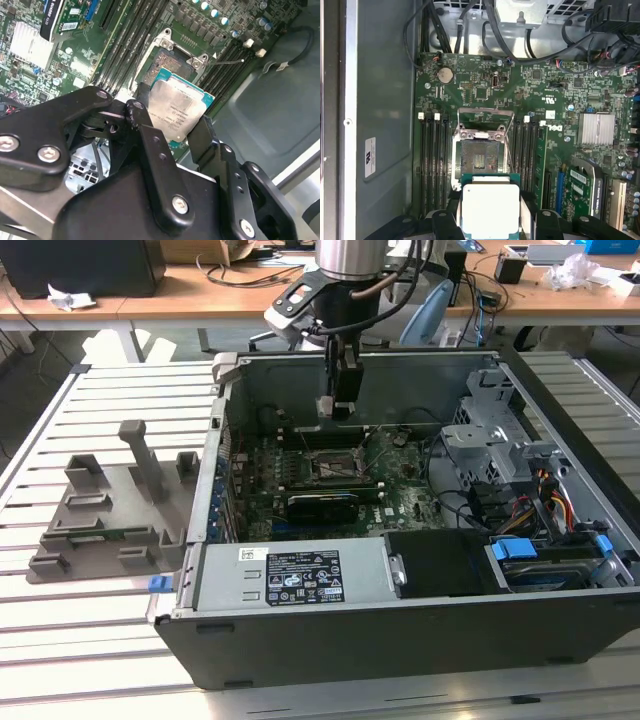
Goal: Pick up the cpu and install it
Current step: 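Place the cpu into insertion slot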
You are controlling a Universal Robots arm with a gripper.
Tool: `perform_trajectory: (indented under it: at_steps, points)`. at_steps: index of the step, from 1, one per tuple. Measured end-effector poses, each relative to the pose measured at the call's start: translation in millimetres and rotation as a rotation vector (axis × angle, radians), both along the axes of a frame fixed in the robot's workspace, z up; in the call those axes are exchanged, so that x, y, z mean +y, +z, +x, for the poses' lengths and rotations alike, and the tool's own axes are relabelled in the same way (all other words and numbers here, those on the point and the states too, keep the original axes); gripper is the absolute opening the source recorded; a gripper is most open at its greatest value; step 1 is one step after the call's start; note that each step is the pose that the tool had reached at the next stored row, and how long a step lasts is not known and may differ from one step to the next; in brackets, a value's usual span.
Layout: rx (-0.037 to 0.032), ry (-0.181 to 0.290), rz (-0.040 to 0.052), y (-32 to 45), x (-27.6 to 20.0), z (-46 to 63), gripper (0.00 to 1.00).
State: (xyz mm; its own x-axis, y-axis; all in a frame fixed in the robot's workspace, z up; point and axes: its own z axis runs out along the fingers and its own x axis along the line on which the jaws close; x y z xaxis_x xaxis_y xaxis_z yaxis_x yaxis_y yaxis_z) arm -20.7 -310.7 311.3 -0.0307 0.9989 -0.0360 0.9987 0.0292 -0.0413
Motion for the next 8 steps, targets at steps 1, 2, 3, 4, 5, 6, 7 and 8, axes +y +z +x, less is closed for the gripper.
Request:
perform_trajectory:
  at_steps: [1,2,3,4,5,6,7,8]
  points:
    - [0.0000,0.000,0.0000,-1.3,0.0,0.1,0.55]
    - [0.0001,0.000,-0.0001,-2.4,0.0,0.4,0.55]
    - [0.0014,0.000,0.0000,-6.8,0.0,1.5,0.55]
    - [0.0022,0.000,0.0000,-8.8,0.0,2.1,0.55]
    - [0.0027,0.000,0.0000,-9.9,0.0,2.5,0.55]
    - [0.0043,0.000,0.0000,-11.6,0.1,3.3,0.55]
    - [0.0066,0.000,0.0000,-12.8,0.1,4.3,0.55]
    - [0.0069,0.000,0.0000,-13.6,0.1,4.7,0.55]
